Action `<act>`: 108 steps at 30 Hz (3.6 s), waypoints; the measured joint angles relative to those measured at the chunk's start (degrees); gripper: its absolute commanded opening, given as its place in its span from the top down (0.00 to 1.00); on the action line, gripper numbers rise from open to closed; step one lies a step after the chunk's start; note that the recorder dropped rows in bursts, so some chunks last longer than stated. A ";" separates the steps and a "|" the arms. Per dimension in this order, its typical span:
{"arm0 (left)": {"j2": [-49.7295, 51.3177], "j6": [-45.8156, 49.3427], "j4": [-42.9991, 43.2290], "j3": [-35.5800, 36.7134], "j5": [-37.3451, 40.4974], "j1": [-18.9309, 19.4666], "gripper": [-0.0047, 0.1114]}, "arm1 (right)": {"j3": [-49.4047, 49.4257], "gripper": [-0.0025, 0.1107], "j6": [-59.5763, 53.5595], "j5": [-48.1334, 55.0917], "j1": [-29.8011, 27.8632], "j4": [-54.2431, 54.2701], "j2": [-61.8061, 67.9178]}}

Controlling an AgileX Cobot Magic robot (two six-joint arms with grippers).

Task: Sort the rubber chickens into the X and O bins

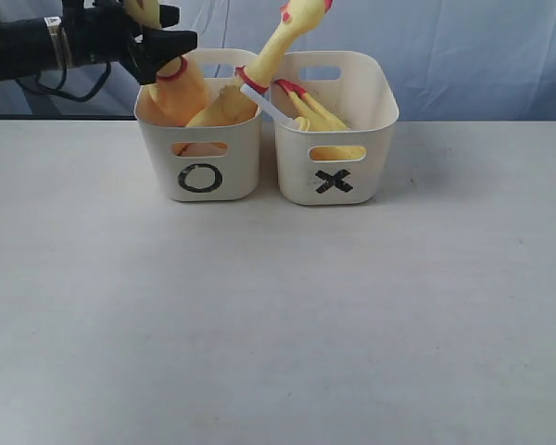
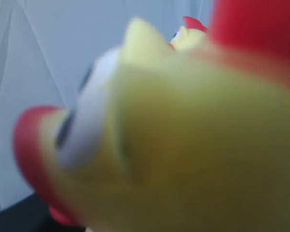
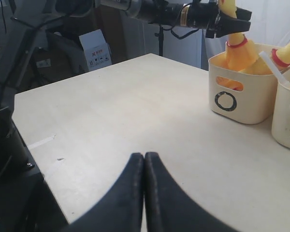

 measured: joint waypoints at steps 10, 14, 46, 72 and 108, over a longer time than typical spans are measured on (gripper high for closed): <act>-4.94 -6.72 15.98 0.00 0.63 2.08 0.47 | 0.00 0.98 0.00 0.00 0.00 0.00 0.00; -6.37 -7.39 16.87 0.00 0.26 2.70 0.47 | 0.00 0.98 0.00 0.00 0.00 0.00 0.00; -6.62 -18.09 16.88 2.91 -1.83 3.51 0.05 | 0.00 0.98 0.00 0.00 0.00 0.00 0.00; -6.62 -21.39 16.88 3.26 -8.24 10.89 0.05 | 0.00 0.98 0.00 0.00 0.00 0.00 0.00; -20.13 -39.55 16.88 3.26 -8.38 20.59 0.96 | 0.00 0.98 0.00 0.00 0.00 0.00 0.00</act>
